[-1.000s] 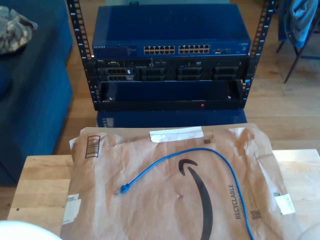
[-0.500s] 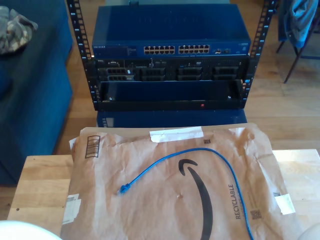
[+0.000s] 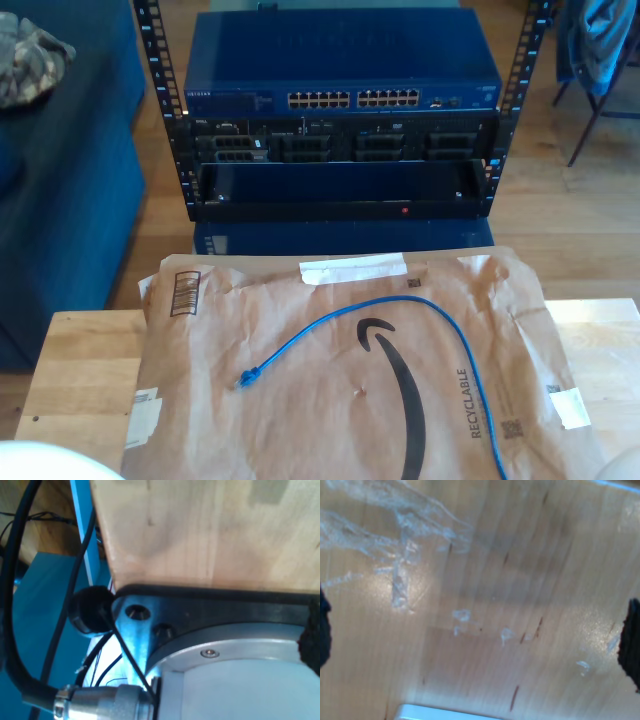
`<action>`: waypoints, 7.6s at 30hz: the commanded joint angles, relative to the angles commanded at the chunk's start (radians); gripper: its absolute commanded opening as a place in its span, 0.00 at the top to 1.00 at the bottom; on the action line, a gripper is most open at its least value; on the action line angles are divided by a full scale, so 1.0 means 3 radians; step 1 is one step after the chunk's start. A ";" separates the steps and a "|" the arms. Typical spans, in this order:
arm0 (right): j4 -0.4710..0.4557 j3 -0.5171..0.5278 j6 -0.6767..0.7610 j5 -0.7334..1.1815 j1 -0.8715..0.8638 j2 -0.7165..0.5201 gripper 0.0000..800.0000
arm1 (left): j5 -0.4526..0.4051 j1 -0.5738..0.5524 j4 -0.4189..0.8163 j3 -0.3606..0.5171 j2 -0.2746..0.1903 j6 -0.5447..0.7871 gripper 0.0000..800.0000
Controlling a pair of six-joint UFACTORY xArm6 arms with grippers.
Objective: Grab the cable and plug it in
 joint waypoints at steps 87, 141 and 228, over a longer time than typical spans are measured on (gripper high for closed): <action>0.0020 -0.3616 0.5851 0.1166 0.6833 0.2076 0.01 | 0.1836 -0.3810 -0.1412 -0.2046 -0.0046 -0.3913 0.00; 0.0015 -0.4245 0.5841 0.0368 0.7206 0.3560 0.97 | 0.1366 -0.4102 -0.1412 -0.1944 0.0307 -0.4071 0.00; 0.1662 -0.3703 0.6470 0.1396 0.5288 0.0389 0.99 | 0.1386 -0.6102 -0.3790 -0.3928 0.0731 -0.5012 0.71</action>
